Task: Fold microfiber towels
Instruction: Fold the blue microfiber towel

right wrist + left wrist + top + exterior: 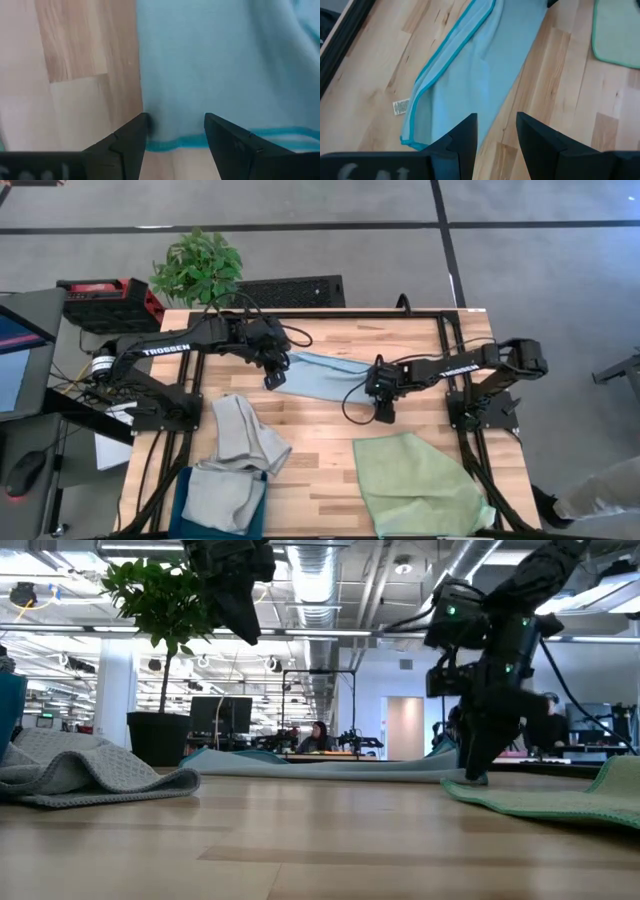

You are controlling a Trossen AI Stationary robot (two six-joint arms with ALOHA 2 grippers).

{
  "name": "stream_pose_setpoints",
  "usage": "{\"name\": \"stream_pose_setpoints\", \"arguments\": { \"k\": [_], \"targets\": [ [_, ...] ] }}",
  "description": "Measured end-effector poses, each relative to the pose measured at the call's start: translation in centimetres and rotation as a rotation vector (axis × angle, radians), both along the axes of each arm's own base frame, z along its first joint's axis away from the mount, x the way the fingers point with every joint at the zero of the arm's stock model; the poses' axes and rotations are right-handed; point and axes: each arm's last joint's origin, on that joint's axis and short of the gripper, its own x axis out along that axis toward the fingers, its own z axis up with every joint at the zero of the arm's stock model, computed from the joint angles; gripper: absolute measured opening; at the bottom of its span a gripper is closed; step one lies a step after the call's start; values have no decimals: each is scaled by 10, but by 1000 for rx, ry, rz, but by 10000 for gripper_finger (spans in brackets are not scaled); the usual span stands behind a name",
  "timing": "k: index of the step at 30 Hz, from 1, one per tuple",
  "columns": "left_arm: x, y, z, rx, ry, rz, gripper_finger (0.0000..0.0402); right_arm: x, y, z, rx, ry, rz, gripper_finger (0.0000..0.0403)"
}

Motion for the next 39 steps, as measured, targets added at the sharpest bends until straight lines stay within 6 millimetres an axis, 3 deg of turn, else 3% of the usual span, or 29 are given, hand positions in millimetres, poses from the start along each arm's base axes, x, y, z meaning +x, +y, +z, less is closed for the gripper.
{"name": "stream_pose_setpoints", "arguments": {
  "k": [10,14,19,23,29,39],
  "targets": [
    [0,0,0,-8,-1,11,128,11,0,-16,23,22,-98,206],
    [0,0,0,-13,-2,18,128,15,-1,-9,27,15,-153,150],
    [0,-1,0,-24,-3,27,128,20,-2,6,36,31,-153,27],
    [1,-2,0,-30,-4,22,128,34,-7,31,14,5,-109,16],
    [1,-6,0,-30,-2,9,128,68,-20,63,-65,-105,21,9],
    [1,-9,-1,-34,5,1,128,143,-51,79,-178,-225,144,5]
  ]
}}
